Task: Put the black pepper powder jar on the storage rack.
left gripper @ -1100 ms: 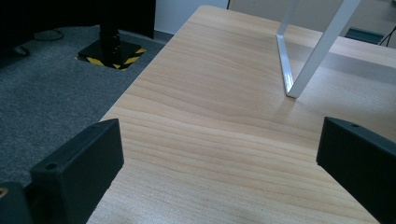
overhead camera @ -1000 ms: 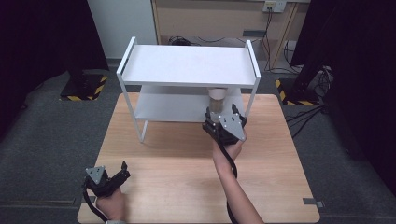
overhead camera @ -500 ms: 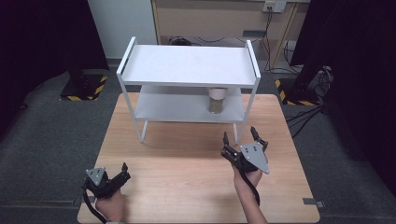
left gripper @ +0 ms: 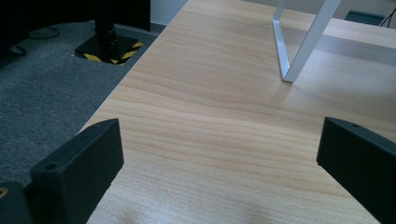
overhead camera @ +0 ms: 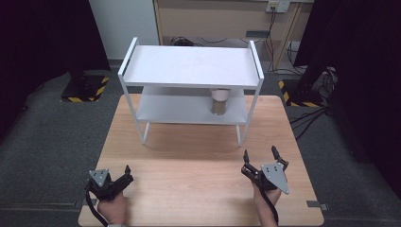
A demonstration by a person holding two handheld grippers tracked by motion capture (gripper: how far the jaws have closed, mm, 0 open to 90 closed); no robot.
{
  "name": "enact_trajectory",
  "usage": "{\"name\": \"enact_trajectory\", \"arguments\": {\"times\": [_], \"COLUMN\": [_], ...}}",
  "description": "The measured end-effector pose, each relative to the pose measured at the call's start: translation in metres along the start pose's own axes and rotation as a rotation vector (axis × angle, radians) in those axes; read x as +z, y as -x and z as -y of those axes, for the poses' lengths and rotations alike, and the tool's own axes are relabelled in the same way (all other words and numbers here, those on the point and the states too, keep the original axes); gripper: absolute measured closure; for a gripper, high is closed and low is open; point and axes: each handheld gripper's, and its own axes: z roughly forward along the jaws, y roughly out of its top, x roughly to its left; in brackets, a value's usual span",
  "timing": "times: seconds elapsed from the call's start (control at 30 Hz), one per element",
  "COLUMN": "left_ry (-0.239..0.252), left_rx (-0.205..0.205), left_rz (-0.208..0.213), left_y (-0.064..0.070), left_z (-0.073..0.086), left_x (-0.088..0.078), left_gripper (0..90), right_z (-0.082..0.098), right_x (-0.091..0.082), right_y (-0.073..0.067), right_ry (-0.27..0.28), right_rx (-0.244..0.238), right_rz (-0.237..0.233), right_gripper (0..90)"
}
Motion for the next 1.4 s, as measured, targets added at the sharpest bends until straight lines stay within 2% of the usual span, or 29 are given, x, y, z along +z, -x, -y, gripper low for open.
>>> {"name": "enact_trajectory", "arguments": {"times": [0.07,0.27,0.37,0.5,0.63,0.77,0.83,1.13,1.27,1.4], "left_ry": [-0.003,-0.012,-0.014,-0.015,-0.022,-0.024,-0.026,-0.033,-0.030,-0.036], "left_rx": [0.004,0.013,0.013,0.002,0.014,0.017,0.019,0.042,0.043,0.052], "left_rz": [-0.001,-0.008,-0.012,-0.021,-0.024,-0.029,-0.032,-0.045,-0.042,-0.043], "left_y": [0.001,0.002,0.003,0.003,0.005,0.006,0.007,0.012,0.011,0.012], "left_z": [0.000,-0.002,-0.002,-0.002,-0.003,-0.004,-0.004,-0.006,-0.005,-0.006], "left_x": [0.000,0.001,0.001,0.001,0.002,0.003,0.003,0.006,0.005,0.006], "left_gripper": [0.1,0.1,0.1,0.1,0.1,0.1,0.1,0.2,0.0,0.1], "right_z": [0.014,0.034,0.039,0.045,0.055,0.060,0.062,0.063,0.064,0.064], "right_x": [-0.003,-0.007,-0.009,-0.010,-0.011,-0.011,-0.012,-0.014,-0.015,-0.015], "right_y": [0.006,0.015,0.018,0.019,0.021,0.020,0.020,0.023,0.022,0.023], "right_ry": [-0.016,-0.026,-0.022,-0.022,-0.043,-0.059,-0.043,-0.048,-0.043,-0.047], "right_rx": [0.003,0.022,0.042,0.045,0.061,0.070,0.086,0.120,0.100,0.107], "right_rz": [0.011,0.021,0.023,0.014,0.011,0.017,0.025,0.030,0.020,0.019], "right_gripper": [7.6,6.9,6.8,6.5,6.5,6.5,6.5,6.3,6.3,5.9]}}
